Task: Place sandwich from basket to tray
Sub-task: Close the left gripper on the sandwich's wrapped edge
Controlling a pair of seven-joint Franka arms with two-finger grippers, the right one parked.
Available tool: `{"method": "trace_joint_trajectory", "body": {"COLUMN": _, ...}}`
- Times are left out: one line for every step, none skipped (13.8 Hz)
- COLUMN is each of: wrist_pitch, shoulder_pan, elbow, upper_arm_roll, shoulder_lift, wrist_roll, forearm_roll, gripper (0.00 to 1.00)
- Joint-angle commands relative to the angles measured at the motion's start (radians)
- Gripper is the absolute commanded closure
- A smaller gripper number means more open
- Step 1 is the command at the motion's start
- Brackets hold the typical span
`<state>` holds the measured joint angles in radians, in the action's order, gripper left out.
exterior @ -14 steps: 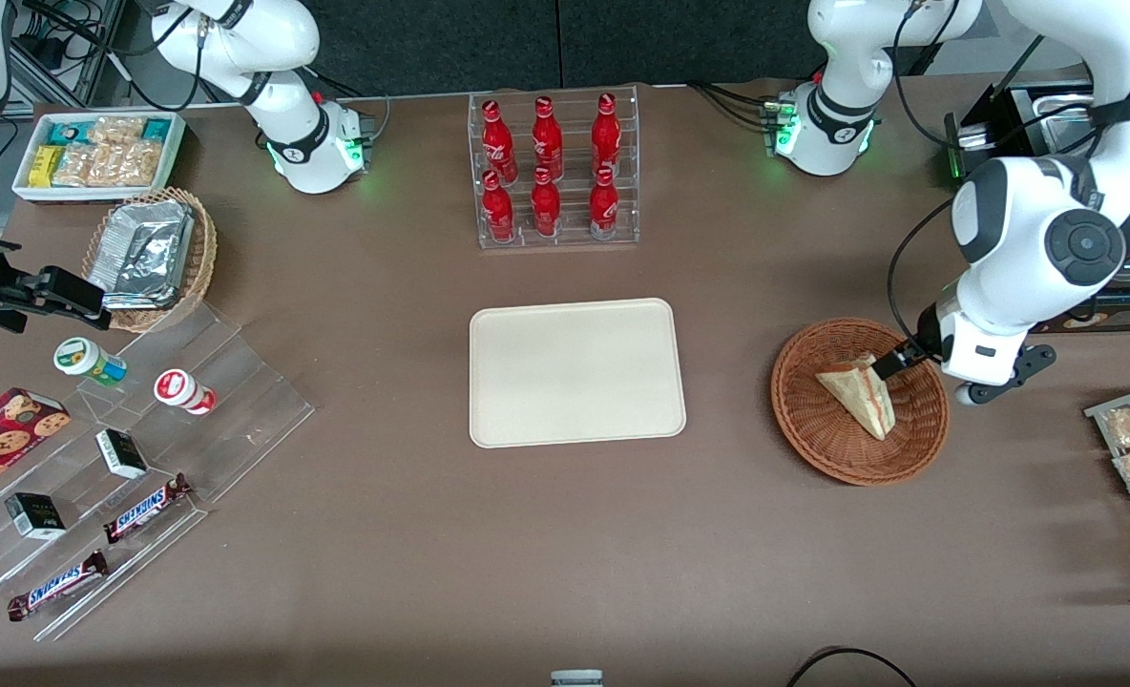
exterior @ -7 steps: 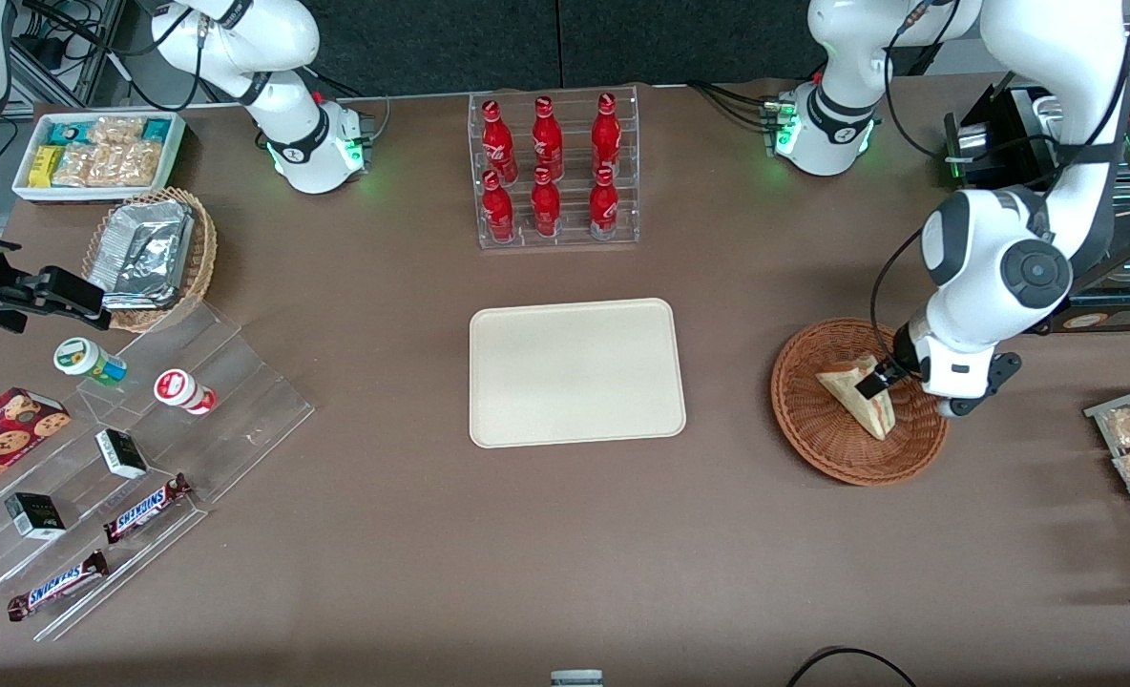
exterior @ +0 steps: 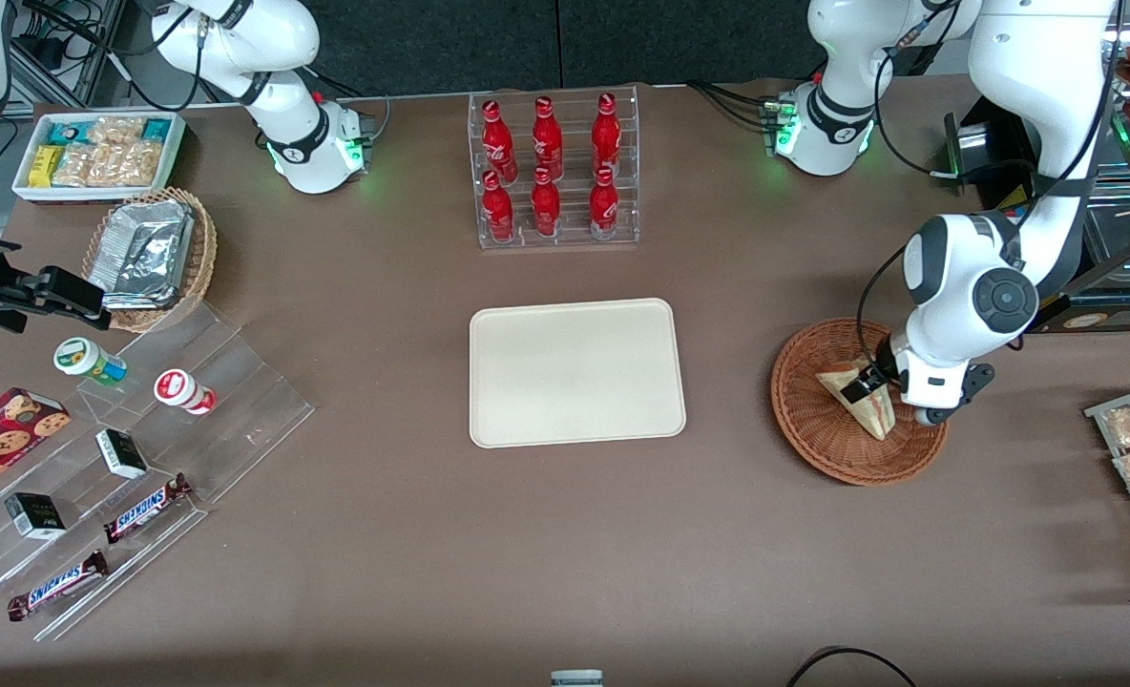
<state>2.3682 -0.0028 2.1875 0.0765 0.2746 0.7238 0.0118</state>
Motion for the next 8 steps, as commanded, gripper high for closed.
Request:
{"method": "trace_joint_trajectory", "body": {"wrist_pitch": 0.008, "shoulder_pan": -0.008, "elbow": 0.018, "upper_arm_roll": -0.003, "shoulder_lift": 0.008, "wrist_roll": 0.016, "forearm_roll": -0.009, "gripper": 0.55}}
{"method": "trace_joint_trajectory", "body": {"wrist_pitch": 0.000, "shoulder_pan": -0.008, "elbow": 0.017, "upper_arm_roll": -0.003, "shoulder_lift": 0.008, "wrist_roll": 0.016, "forearm_roll": -0.009, "gripper": 0.79}}
{"method": "trace_joint_trajectory", "body": {"wrist_pitch": -0.013, "shoulder_pan": -0.008, "elbow": 0.014, "upper_arm_roll": -0.003, "shoulder_lift": 0.005, "wrist_roll": 0.020, "forearm_roll": -0.010, "gripper": 0.96}}
{"method": "trace_joint_trajectory", "body": {"wrist_pitch": -0.029, "shoulder_pan": -0.008, "elbow": 0.009, "upper_arm_roll": -0.004, "shoulder_lift": 0.002, "wrist_roll": 0.020, "forearm_roll": -0.010, "gripper": 1.00}}
{"method": "trace_joint_trajectory", "body": {"wrist_pitch": -0.059, "shoulder_pan": -0.008, "elbow": -0.006, "upper_arm_roll": -0.004, "shoulder_lift": 0.002, "wrist_roll": 0.020, "forearm_roll": -0.010, "gripper": 1.00}}
{"method": "trace_joint_trajectory", "body": {"wrist_pitch": -0.110, "shoulder_pan": -0.009, "elbow": -0.047, "upper_arm_roll": -0.004, "shoulder_lift": 0.006, "wrist_roll": 0.022, "forearm_roll": -0.010, "gripper": 1.00}}
{"method": "trace_joint_trajectory", "body": {"wrist_pitch": -0.180, "shoulder_pan": -0.011, "elbow": -0.098, "upper_arm_roll": -0.003, "shoulder_lift": 0.014, "wrist_roll": 0.023, "forearm_roll": -0.010, "gripper": 1.00}}
{"method": "trace_joint_trajectory", "body": {"wrist_pitch": -0.232, "shoulder_pan": -0.017, "elbow": -0.145, "upper_arm_roll": -0.003, "shoulder_lift": 0.024, "wrist_roll": 0.023, "forearm_roll": -0.010, "gripper": 1.00}}
